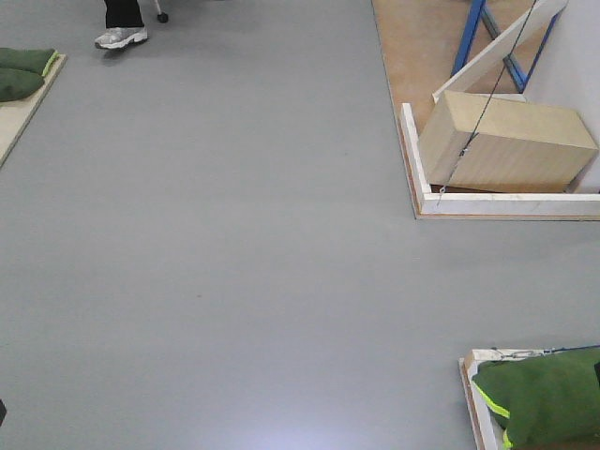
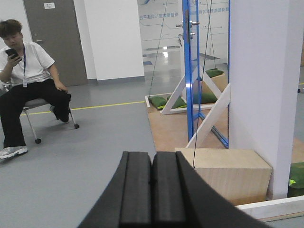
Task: Move to blue door and open it
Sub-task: 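Drive the base forward and turn toward the blue door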
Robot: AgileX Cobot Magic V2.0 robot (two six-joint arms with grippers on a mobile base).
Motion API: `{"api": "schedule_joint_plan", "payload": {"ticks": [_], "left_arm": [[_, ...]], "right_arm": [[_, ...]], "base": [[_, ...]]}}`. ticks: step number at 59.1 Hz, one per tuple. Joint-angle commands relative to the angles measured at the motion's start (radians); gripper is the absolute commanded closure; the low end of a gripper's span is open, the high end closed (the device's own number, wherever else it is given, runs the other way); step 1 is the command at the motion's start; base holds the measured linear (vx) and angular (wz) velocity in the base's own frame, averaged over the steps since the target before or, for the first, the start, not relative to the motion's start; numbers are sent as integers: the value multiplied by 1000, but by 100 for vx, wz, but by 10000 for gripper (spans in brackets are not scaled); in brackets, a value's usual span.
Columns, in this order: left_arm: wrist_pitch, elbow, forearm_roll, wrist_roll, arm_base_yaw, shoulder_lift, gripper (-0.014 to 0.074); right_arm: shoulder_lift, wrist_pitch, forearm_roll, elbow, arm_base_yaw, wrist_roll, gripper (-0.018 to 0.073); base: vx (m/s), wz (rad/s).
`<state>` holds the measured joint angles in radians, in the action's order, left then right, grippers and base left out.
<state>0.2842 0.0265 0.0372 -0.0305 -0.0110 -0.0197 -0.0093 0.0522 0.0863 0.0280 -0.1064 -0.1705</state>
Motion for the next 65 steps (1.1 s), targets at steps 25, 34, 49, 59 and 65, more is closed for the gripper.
{"api": "schedule_joint_plan", "payload": {"ticks": [25, 34, 49, 59, 65], "left_arm": [[-83, 4, -8, 3, -4, -11, 526], [-83, 4, -8, 3, -4, -10, 526], [-83, 4, -8, 3, -4, -10, 526], [-83, 4, -8, 3, -4, -9, 526], [-83, 4, -8, 3, -4, -9, 526]], "right_arm": [[-22, -84, 12, 20, -1, 3, 557], [-22, -84, 12, 20, -3, 3, 557], [-20, -84, 12, 20, -5, 3, 557], [-20, -84, 12, 20, -5, 3, 557], [-20, -84, 12, 20, -5, 3, 557]], "base": [[40, 1], [46, 5], [46, 3], [46, -1], [46, -2]]}}
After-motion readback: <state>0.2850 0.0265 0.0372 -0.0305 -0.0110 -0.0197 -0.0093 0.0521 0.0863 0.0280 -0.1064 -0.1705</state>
